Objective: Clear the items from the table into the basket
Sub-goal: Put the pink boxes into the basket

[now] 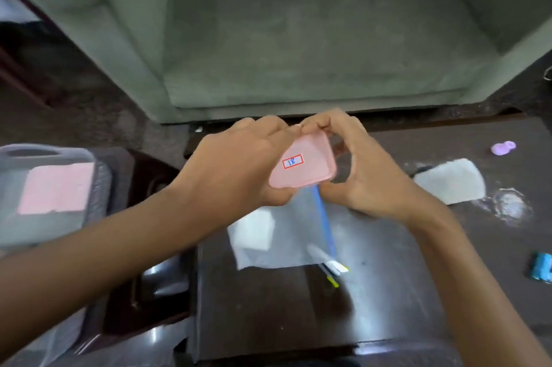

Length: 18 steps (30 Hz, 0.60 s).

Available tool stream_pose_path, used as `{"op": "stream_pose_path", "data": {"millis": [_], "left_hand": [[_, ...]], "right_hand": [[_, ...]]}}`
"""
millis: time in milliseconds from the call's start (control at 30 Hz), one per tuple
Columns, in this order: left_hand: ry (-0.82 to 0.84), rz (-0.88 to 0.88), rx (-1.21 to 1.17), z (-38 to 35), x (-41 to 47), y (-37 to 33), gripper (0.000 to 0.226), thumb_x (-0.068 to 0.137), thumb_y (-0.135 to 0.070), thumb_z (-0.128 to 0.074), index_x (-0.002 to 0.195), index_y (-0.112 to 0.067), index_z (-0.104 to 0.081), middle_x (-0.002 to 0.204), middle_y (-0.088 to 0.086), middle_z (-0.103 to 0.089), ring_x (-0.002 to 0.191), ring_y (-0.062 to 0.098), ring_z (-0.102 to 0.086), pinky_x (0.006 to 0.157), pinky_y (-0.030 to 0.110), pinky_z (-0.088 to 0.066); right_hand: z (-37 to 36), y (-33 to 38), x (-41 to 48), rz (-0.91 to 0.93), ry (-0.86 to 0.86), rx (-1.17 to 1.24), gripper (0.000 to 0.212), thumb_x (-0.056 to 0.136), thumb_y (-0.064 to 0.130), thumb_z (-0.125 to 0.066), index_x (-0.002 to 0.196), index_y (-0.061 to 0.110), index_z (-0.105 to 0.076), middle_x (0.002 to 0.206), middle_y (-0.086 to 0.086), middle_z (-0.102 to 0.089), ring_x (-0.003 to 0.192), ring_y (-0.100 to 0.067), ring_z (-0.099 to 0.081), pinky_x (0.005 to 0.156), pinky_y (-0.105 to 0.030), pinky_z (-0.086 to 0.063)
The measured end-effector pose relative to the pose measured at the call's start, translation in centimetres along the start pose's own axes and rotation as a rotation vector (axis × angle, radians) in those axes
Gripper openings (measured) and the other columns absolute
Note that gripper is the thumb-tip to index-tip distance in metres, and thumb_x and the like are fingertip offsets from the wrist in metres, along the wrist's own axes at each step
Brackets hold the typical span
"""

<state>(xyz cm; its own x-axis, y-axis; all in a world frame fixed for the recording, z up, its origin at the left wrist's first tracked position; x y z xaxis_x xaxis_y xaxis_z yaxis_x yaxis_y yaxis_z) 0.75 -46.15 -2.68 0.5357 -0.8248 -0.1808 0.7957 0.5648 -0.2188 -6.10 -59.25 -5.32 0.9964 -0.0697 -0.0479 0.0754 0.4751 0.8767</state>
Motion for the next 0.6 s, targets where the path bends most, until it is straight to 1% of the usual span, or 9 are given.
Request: {"op": "stream_pose_path", "data": {"millis": [100, 167, 233, 300, 367, 433, 500, 567, 600], "left_hand": [[-0.037, 0.115, -0.004, 1.6, -4.1, 6.2, 0.071, 0.063, -0.055, -0.062, 0.127, -0.034, -0.040, 0.115, -0.005, -0.052, 0.106, 0.023, -0.055, 0.078, 0.040, -0.051], [-0.072, 0.214, -0.020, 3.2, -6.7, 11.8, 0.073, 0.057, -0.063, -0.057, 0.123, -0.035, -0.041, 0.111, 0.000, -0.053, 0.107, 0.027, -0.057, 0.083, 0.043, -0.051], [-0.059, 0.319, 0.002, 4.5, -8.9, 18.3, 0.073, 0.050, -0.069, -0.054, 0.113, -0.036, -0.042, 0.099, 0.003, -0.053, 0.099, 0.032, -0.057, 0.083, 0.045, -0.051], [-0.017, 0.486, 0.027, 5.4, -11.6, 25.7, 0.077, 0.042, -0.073, -0.052, 0.110, -0.037, -0.043, 0.100, 0.006, -0.055, 0.097, 0.035, -0.057, 0.085, 0.047, -0.050], [0.025, 0.691, 0.040, 4.9, -14.4, 32.7, 0.090, 0.040, -0.073, -0.054, 0.119, -0.031, -0.043, 0.113, 0.012, -0.058, 0.102, 0.038, -0.057, 0.088, 0.048, -0.048], [0.098, 0.844, 0.054, 2.8, -16.8, 38.1, 0.092, 0.048, -0.070, -0.062, 0.124, -0.019, -0.044, 0.118, 0.017, -0.058, 0.103, 0.039, -0.057, 0.089, 0.048, -0.048], [0.198, 0.922, 0.041, -0.4, -18.8, 41.9, 0.086, 0.059, -0.062, -0.070, 0.124, -0.010, -0.044, 0.120, 0.021, -0.058, 0.104, 0.039, -0.058, 0.090, 0.047, -0.048], [0.273, 0.936, -0.015, -3.7, -20.0, 43.9, 0.082, 0.062, -0.055, -0.073, 0.123, -0.007, -0.044, 0.117, 0.020, -0.061, 0.101, 0.037, -0.059, 0.088, 0.043, -0.049], [0.291, 0.942, -0.054, -5.0, -20.4, 44.6, 0.082, 0.063, -0.053, -0.074, 0.122, -0.006, -0.043, 0.115, 0.020, -0.062, 0.097, 0.035, -0.060, 0.086, 0.041, -0.050]], "right_hand": [[-5.5, 3.6, 3.1, 0.047, 0.063, 0.119, 0.073, 0.059, 0.002, -0.059, 0.126, 0.026, -0.040, 0.127, 0.002, -0.047, 0.113, -0.017, -0.048, 0.095, -0.030, -0.045], [-8.9, 5.5, 4.9, 0.042, 0.045, 0.198, 0.079, 0.064, 0.005, -0.061, 0.129, 0.040, -0.033, 0.138, 0.008, -0.036, 0.116, -0.006, -0.047, 0.096, -0.026, -0.044], [-12.1, 6.9, 6.5, 0.051, -0.012, 0.239, 0.072, 0.069, 0.008, -0.060, 0.126, 0.045, -0.034, 0.137, 0.010, -0.037, 0.113, -0.006, -0.049, 0.093, -0.028, -0.045], [-16.3, 8.0, 8.2, 0.039, -0.033, 0.319, 0.064, 0.073, 0.001, -0.060, 0.121, 0.039, -0.040, 0.130, 0.005, -0.046, 0.105, -0.015, -0.056, 0.089, -0.037, -0.047], [-20.8, 8.7, 9.7, 0.015, -0.002, 0.391, 0.061, 0.076, -0.010, -0.058, 0.113, 0.037, -0.047, 0.121, 0.001, -0.053, 0.097, -0.023, -0.060, 0.086, -0.044, -0.047], [-25.1, 9.0, 10.8, 0.004, 0.052, 0.396, 0.055, 0.078, -0.013, -0.055, 0.107, 0.034, -0.053, 0.113, 0.000, -0.059, 0.091, -0.022, -0.062, 0.084, -0.039, -0.047], [-28.8, 9.4, 11.7, 0.024, 0.052, 0.317, 0.042, 0.078, -0.012, -0.053, 0.102, 0.022, -0.062, 0.104, -0.003, -0.063, 0.087, -0.023, -0.063, 0.083, -0.033, -0.048], [-31.5, 9.6, 12.5, 0.068, 0.000, 0.197, 0.032, 0.075, -0.010, -0.050, 0.094, 0.009, -0.067, 0.094, -0.007, -0.067, 0.084, -0.025, -0.062, 0.080, -0.037, -0.050], [-32.9, 9.8, 12.8, 0.096, -0.014, 0.108, 0.029, 0.073, -0.008, -0.050, 0.091, 0.007, -0.068, 0.091, -0.007, -0.068, 0.084, -0.026, -0.062, 0.078, -0.040, -0.049]]}}
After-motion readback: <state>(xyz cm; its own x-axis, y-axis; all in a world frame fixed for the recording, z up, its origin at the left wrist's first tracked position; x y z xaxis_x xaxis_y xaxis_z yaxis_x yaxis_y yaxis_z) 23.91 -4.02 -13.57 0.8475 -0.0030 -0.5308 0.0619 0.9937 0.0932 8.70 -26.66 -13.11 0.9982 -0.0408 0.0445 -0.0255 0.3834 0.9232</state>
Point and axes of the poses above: each hand's wrist, its own x-axis towards the middle knuckle, its own z-axis out of the back of the hand, y = z × x, the point moved 4 cm from there along x, towards the middle knuckle
